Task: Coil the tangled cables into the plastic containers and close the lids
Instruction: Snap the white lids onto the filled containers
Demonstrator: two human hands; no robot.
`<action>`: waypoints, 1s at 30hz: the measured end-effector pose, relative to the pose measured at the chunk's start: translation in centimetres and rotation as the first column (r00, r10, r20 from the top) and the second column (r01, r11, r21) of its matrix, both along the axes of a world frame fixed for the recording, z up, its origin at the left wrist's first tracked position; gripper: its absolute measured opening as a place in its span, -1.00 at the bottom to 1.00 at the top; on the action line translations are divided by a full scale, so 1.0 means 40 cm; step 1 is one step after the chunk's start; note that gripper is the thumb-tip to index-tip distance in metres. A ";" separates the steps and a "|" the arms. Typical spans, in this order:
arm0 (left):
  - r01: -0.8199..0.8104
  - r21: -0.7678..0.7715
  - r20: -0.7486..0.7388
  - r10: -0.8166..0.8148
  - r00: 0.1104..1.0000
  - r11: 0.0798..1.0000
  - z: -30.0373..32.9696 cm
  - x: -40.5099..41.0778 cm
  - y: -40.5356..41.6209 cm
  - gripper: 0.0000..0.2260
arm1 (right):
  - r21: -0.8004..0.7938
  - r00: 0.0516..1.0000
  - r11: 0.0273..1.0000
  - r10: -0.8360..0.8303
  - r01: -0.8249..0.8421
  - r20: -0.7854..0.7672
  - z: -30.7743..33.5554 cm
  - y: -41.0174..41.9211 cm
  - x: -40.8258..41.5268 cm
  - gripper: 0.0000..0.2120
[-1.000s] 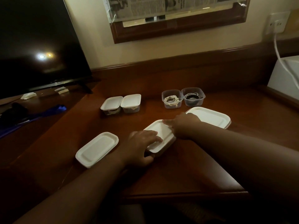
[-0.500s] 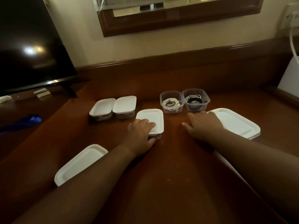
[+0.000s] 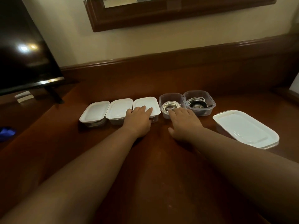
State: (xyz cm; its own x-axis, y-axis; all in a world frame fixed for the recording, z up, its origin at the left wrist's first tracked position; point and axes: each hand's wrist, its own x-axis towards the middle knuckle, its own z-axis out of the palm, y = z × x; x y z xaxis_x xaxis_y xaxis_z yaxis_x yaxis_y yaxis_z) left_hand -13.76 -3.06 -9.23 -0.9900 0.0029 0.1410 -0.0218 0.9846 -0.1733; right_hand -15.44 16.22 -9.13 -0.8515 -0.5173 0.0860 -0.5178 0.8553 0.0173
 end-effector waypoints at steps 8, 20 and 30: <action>0.009 0.235 -0.071 0.008 0.997 0.972 0.021 0.075 -0.027 -0.42 | -0.024 1.000 1.000 0.005 -0.005 0.020 0.002 0.026 0.075 -0.29; -0.159 0.094 0.060 0.153 0.986 0.983 0.055 0.482 -0.097 -0.51 | -0.186 0.971 0.973 0.171 -0.139 0.169 0.014 0.114 0.351 -0.36; -0.337 0.137 0.178 0.311 0.933 0.932 0.080 0.656 -0.185 -0.62 | -0.384 0.957 0.916 0.205 -0.113 0.206 -0.019 0.174 0.482 -0.30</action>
State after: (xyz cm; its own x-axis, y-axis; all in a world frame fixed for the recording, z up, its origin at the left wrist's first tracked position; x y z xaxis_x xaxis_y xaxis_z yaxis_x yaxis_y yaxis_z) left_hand 12.48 -10.45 -6.03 -0.9425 -0.3320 -0.0384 -0.3306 0.9430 -0.0380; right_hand 3.82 23.16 -9.90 -0.7793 -0.6186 0.1003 -0.5968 0.6838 -0.4198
